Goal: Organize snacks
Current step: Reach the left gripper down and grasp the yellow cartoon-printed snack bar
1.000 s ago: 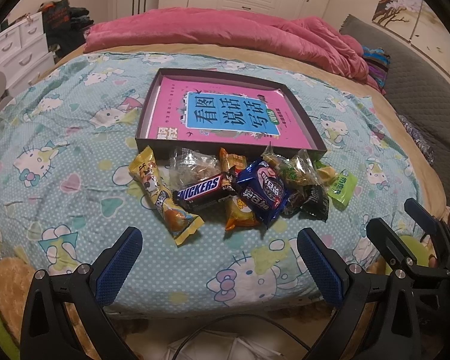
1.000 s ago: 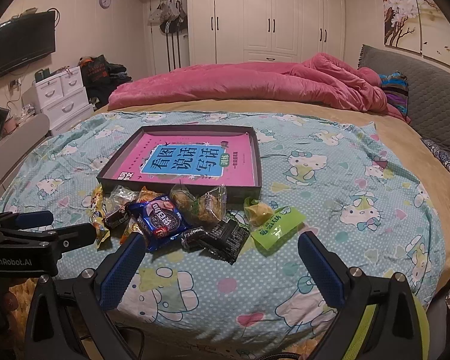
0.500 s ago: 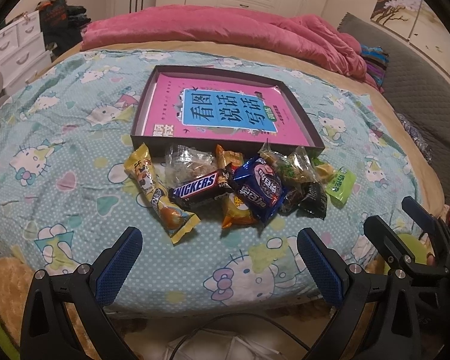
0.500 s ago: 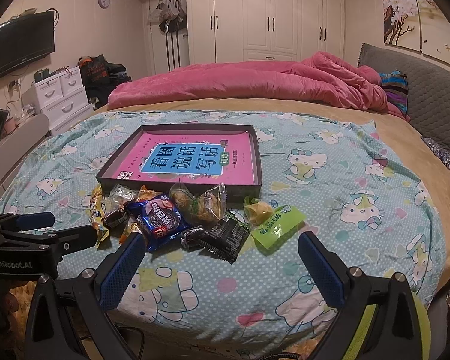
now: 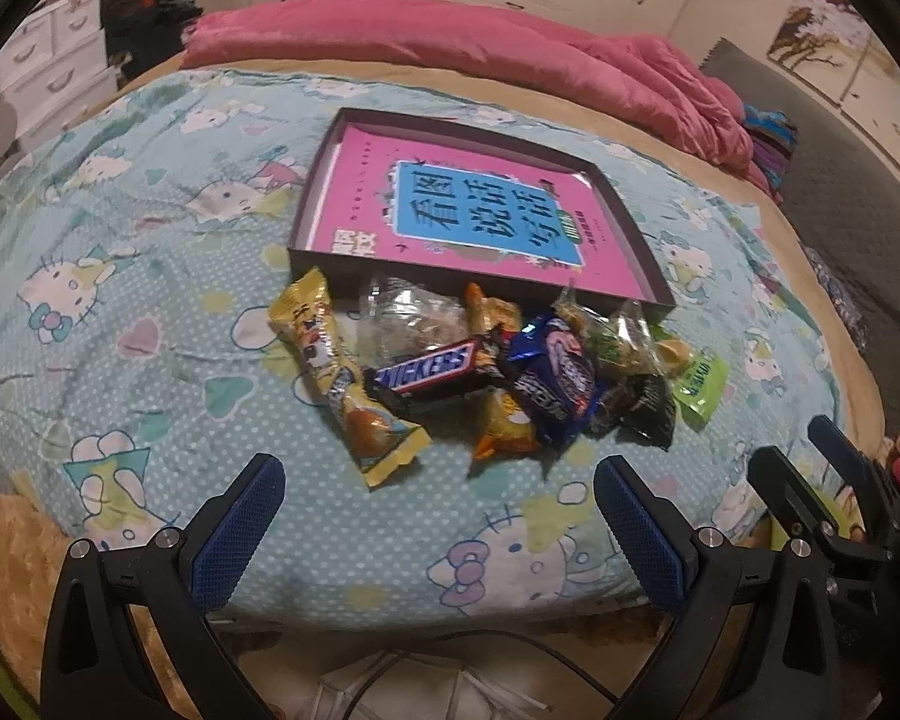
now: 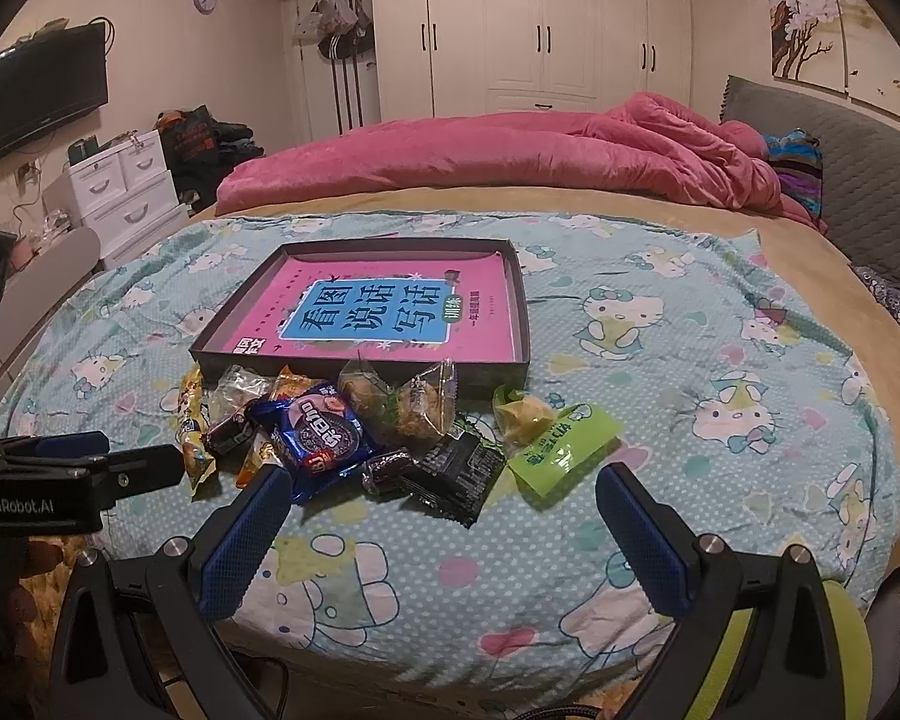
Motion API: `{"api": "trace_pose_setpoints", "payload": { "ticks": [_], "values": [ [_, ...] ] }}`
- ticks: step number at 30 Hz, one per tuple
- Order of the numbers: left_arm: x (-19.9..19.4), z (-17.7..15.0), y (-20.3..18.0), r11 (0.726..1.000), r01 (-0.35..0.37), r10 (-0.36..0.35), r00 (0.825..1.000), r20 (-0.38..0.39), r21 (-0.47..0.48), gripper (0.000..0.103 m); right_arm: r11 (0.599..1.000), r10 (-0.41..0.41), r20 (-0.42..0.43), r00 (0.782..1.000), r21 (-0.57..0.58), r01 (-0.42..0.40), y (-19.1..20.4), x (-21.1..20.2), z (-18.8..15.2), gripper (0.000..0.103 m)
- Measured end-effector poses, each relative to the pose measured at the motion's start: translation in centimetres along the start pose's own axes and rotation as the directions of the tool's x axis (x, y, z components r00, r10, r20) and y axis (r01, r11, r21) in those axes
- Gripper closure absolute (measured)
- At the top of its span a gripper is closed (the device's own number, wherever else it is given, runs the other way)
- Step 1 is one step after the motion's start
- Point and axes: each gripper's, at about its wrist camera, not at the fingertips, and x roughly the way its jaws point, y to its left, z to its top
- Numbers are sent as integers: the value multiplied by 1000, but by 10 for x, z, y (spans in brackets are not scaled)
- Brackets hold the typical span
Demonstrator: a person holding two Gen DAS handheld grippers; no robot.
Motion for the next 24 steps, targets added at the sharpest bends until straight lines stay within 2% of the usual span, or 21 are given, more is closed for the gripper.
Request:
{"api": "trace_pose_setpoints", "payload": {
  "ticks": [9, 13, 16, 19, 22, 24],
  "values": [
    [21, 6, 31, 996, -43, 40, 998, -49, -78, 0, 1000, 12, -10, 1000, 17, -12, -6, 10, 3, 0],
    [35, 12, 50, 989, -49, 38, 996, -81, -140, 0, 1000, -10, -1, 1000, 9, 10, -12, 17, 7, 0],
    [43, 15, 67, 977, -39, 18, 995, -98, -210, 0, 1000, -25, -2, 1000, 12, 25, -17, 22, 9, 0],
    [51, 15, 79, 961, 8, -40, 993, -108, -278, 1, 999, -35, -9, 999, 21, 35, -22, 27, 10, 0],
    [57, 17, 85, 947, 36, -75, 991, -111, -318, 8, 999, -44, -13, 999, 28, 44, -29, 32, 12, 0],
    [60, 21, 87, 940, 62, -101, 990, -101, -337, 20, 998, -50, -16, 999, 32, 51, -34, 35, 13, 0]
  ]
}}
